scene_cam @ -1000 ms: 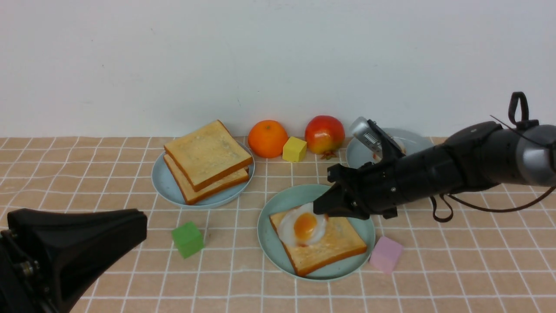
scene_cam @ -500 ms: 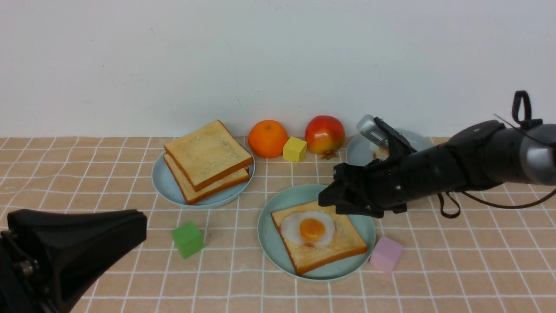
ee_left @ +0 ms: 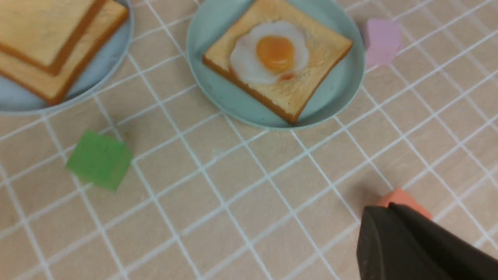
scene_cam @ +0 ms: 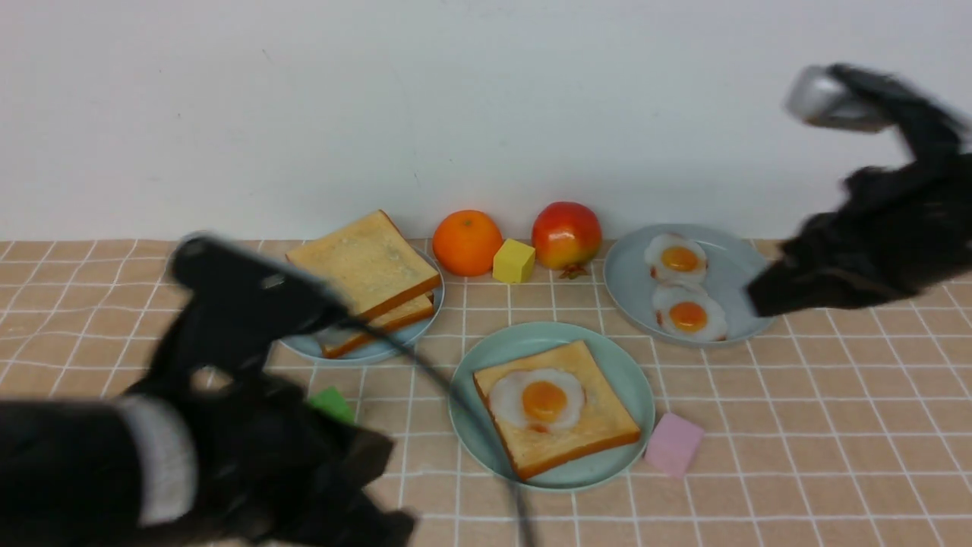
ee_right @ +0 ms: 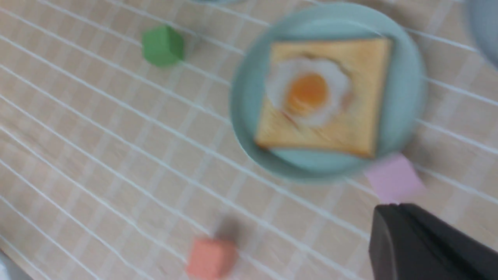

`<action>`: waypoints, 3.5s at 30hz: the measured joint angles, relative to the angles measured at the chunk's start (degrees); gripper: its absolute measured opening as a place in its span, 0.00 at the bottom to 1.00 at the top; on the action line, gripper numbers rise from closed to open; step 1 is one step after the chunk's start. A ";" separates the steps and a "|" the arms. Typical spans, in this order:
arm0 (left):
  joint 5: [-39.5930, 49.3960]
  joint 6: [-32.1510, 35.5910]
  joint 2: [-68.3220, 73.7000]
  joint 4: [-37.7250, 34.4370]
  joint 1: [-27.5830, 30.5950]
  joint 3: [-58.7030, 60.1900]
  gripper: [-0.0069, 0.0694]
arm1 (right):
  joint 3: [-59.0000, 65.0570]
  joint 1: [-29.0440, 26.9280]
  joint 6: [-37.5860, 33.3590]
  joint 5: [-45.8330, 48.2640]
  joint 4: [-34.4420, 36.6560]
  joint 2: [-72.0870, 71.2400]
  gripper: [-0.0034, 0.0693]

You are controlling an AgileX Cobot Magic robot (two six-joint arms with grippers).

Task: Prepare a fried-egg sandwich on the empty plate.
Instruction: Use the left arm to grab a slice of bread, then use the left arm to place a slice of bread on the fried egg in the middle

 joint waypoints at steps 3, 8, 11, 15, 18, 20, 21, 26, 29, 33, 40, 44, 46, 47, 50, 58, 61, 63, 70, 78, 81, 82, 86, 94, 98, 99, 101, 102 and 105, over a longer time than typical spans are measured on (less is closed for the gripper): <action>3.49 4.19 8.85 -0.29 1.80 -8.29 0.07 | 0.04 1.27 7.38 3.50 -9.31 -8.89 0.04; 8.23 16.21 19.92 -7.51 8.97 -20.02 0.07 | 1.37 2.08 12.70 4.65 -15.19 -19.45 0.05; 12.01 30.09 29.03 -16.25 16.98 -29.49 0.07 | 5.30 2.18 13.33 3.67 -16.44 -28.40 0.05; 12.77 40.14 37.69 -19.14 23.29 -37.25 0.07 | 10.63 2.18 13.33 -1.34 -16.76 -36.52 0.06; 12.82 42.12 42.88 -18.44 25.94 -40.90 0.09 | 13.64 2.18 13.33 -4.41 -17.16 -39.83 0.06; 12.82 42.51 44.83 -17.48 26.93 -42.10 0.12 | 14.37 2.18 13.33 -4.73 -17.39 -40.81 0.06; 12.82 42.70 46.01 -16.49 27.48 -42.66 0.14 | 14.90 2.18 13.33 -4.79 -17.60 -41.39 0.06; 11.06 43.04 51.11 -7.47 28.84 -43.46 0.36 | 15.41 2.18 13.33 -4.66 -18.04 -42.00 0.07; 8.22 43.04 53.89 -3.73 28.84 -43.46 0.52 | 15.41 2.18 13.33 -4.66 -18.04 -42.00 0.07; 6.56 43.04 55.78 -2.96 28.84 -43.56 0.58 | 15.41 2.18 13.33 -4.51 -17.48 -42.00 0.07; 5.90 42.62 56.70 -2.36 28.84 -44.20 0.50 | 15.41 2.18 13.33 -4.36 -15.46 -42.00 0.07; 6.36 40.86 56.68 -2.55 28.84 -44.33 0.32 | 15.41 2.18 13.33 -3.69 -14.49 -42.00 0.08; 7.51 40.75 56.57 -2.80 28.84 -44.77 0.19 | 15.41 2.18 13.33 -2.97 -14.24 -42.00 0.08; 7.91 40.75 56.49 -2.91 28.84 -45.02 0.15 | 15.41 2.18 13.33 -2.82 -14.24 -42.00 0.08; 9.54 40.19 55.21 -3.19 28.63 -45.58 0.15 | 15.41 2.18 13.33 -2.69 -14.05 -42.00 0.08; 16.65 33.99 43.76 -3.64 21.23 -46.21 0.15 | 15.41 2.18 13.33 -2.70 -13.76 -42.00 0.09; 17.06 33.68 40.44 -3.58 13.45 -44.28 0.15 | 15.41 2.18 13.33 -2.50 -13.76 -42.00 0.09; 17.21 34.35 39.86 -2.96 8.09 -42.25 0.15 | 15.41 2.18 13.33 -2.12 -13.76 -42.00 0.09; 14.88 32.39 44.24 5.23 -1.70 -36.54 0.15 | 15.41 2.18 13.33 0.91 -13.76 -42.02 0.10; 12.37 31.42 47.84 6.25 -1.81 -36.54 0.15 | 15.41 2.18 13.33 1.86 -11.82 -42.02 0.11; 12.06 30.61 49.16 6.25 -1.81 -36.54 0.15 | 15.41 2.18 13.33 2.35 -11.49 -42.02 0.11; 11.99 30.61 49.25 6.25 -1.81 -36.54 0.15 | 15.41 2.18 13.33 2.35 -11.44 -42.02 0.11; 11.23 28.77 50.60 6.53 -1.81 -36.54 0.15 | 15.41 2.18 13.33 2.58 -11.31 -42.02 0.12; 11.06 28.42 50.93 6.64 -1.81 -36.54 0.28 | 15.41 2.18 13.16 2.58 -11.31 -42.02 0.12; 11.11 27.58 50.15 6.20 -1.81 -36.54 0.46 | 15.41 2.18 12.66 2.58 -11.31 -42.02 0.12; 11.11 27.36 50.04 6.14 -1.81 -36.54 0.47 | 15.41 2.18 12.66 2.58 -11.31 -42.02 0.12; 11.41 25.34 48.24 4.82 -1.81 -36.54 0.56 | 15.41 2.18 12.52 2.58 -11.20 -42.02 0.13; 11.55 25.17 47.82 4.70 -1.81 -36.54 0.57 | 15.41 2.18 12.52 2.58 -11.20 -42.02 0.13; 13.60 21.31 42.06 3.08 -2.13 -36.54 0.61 | 15.41 2.18 12.52 2.52 -11.20 -42.02 0.13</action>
